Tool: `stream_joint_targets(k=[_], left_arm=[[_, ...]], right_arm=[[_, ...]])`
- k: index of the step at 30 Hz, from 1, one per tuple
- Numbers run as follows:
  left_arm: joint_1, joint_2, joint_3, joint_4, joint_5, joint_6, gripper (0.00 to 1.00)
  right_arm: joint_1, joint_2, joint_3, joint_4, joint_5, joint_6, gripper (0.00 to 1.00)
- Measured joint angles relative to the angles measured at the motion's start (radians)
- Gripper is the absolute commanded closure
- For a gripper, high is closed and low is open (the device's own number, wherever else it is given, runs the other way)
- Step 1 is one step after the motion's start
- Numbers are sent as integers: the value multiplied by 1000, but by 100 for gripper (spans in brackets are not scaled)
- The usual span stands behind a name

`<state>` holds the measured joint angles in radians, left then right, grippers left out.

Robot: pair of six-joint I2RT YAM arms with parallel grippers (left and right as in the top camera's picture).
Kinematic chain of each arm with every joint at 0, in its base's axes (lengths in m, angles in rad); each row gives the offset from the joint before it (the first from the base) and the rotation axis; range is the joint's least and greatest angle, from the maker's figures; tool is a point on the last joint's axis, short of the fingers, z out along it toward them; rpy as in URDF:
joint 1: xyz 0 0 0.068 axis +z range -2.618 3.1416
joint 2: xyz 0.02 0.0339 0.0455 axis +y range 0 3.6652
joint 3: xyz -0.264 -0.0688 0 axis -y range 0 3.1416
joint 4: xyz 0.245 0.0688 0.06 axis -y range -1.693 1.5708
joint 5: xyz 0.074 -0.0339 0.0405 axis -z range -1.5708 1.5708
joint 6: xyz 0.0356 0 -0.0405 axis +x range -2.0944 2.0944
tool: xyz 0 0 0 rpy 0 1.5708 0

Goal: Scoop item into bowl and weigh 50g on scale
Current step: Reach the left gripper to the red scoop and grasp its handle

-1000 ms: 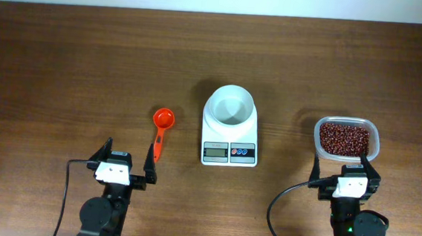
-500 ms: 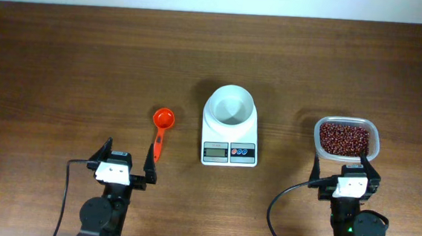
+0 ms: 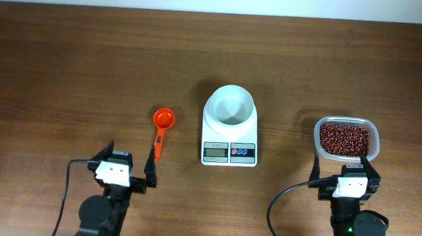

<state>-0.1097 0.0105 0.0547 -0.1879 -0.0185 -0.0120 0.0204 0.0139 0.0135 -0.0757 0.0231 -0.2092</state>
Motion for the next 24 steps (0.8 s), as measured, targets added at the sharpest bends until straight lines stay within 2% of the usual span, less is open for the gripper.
stream_joint_targets(k=[1,3,8,11,16,20,21,22,24], left_arm=[[0,3,55,-114,7,-23,1],[0,18,115,-203,10,-37,1],[0,240,459,-374,15,-53,1],[0,488,693,-492,39,-60,1],[0,974,1112,-839,68,-60,1],[0,1250,1215,-897,71,-60,1],[0,1307,1217,-901,72,-60,24],[0,1361,1217,-901,75,-60,76],[1,1457,1219,-904,98,-63,86]], right_arm=[[0,0,0,0,0,0,1],[0,0,0,0,0,0,1],[0,-2,0,-1,3,0,1],[0,-2,0,0,3,0,1],[0,-2,0,0,3,0,1],[0,-2,0,0,3,0,1],[0,-2,0,0,3,0,1],[0,-2,0,0,3,0,1],[0,-2,0,0,3,0,1]])
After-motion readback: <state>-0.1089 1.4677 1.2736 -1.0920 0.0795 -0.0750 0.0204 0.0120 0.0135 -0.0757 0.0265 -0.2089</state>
